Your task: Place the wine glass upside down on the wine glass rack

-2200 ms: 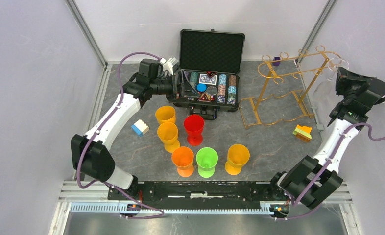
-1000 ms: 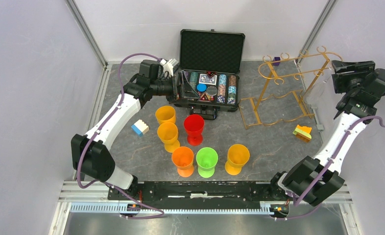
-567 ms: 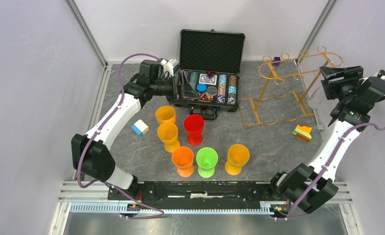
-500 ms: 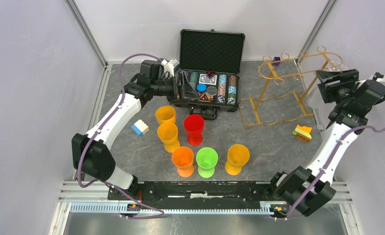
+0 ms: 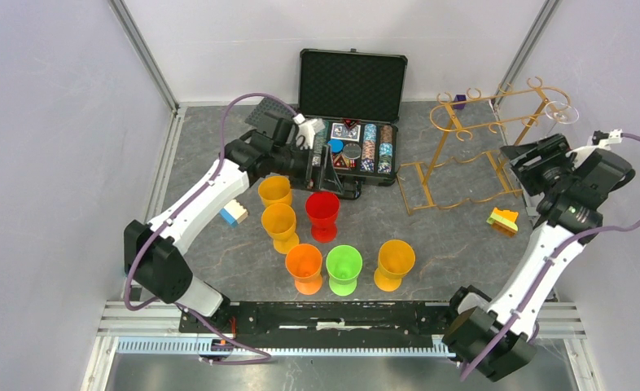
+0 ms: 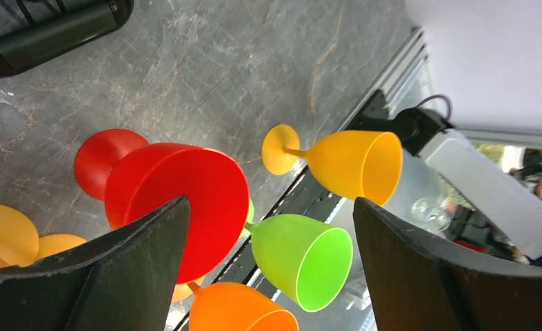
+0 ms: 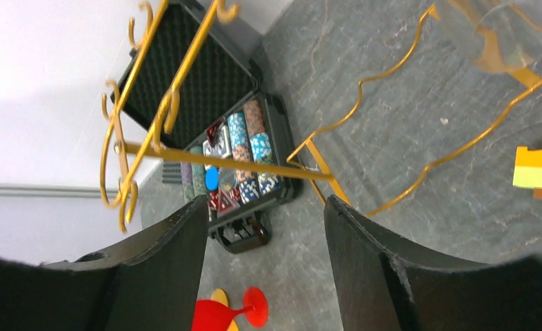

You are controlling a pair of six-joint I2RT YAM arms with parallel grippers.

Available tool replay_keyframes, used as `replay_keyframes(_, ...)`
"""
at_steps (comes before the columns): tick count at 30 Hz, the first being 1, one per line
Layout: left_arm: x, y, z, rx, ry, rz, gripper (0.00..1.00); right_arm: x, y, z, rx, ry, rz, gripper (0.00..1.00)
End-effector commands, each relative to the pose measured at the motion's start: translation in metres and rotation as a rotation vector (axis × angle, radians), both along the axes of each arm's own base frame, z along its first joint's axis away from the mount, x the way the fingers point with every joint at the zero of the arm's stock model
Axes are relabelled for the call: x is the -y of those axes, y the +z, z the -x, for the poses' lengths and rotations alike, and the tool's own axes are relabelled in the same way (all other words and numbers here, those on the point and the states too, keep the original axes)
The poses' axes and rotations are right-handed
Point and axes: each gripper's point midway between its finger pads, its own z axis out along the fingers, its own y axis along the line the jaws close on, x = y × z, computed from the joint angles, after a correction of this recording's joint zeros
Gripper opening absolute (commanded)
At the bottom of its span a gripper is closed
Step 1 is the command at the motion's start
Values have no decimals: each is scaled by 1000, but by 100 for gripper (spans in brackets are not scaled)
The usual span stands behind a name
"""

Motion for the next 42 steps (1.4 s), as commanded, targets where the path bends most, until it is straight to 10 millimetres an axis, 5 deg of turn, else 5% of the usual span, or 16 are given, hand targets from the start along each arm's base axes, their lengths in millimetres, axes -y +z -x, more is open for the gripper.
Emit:
replay_keyframes(1, -4, -11, 12, 139, -82, -196, 91, -23, -25, 26, -52, 51, 45, 67)
replay_keyframes(7, 3, -30, 26, 183, -143, -339, 86, -41, -69, 43, -120, 76, 16, 67)
replay_keyframes(17, 13, -69, 26, 176, -185, -514, 63, -62, -103, 63, -209, 135, 22, 66)
replay_keyframes(24, 24, -82, 25, 163, -211, -544, 33, -89, -123, 66, -233, 169, -10, 65)
replay_keyframes(31, 24, -79, 22, 180, -209, -550, 2, -100, -125, 63, -251, 210, 12, 64)
replay_keyframes(42, 36, -32, 10, 276, -171, -462, 2, -131, -113, 44, -272, 316, 92, 63)
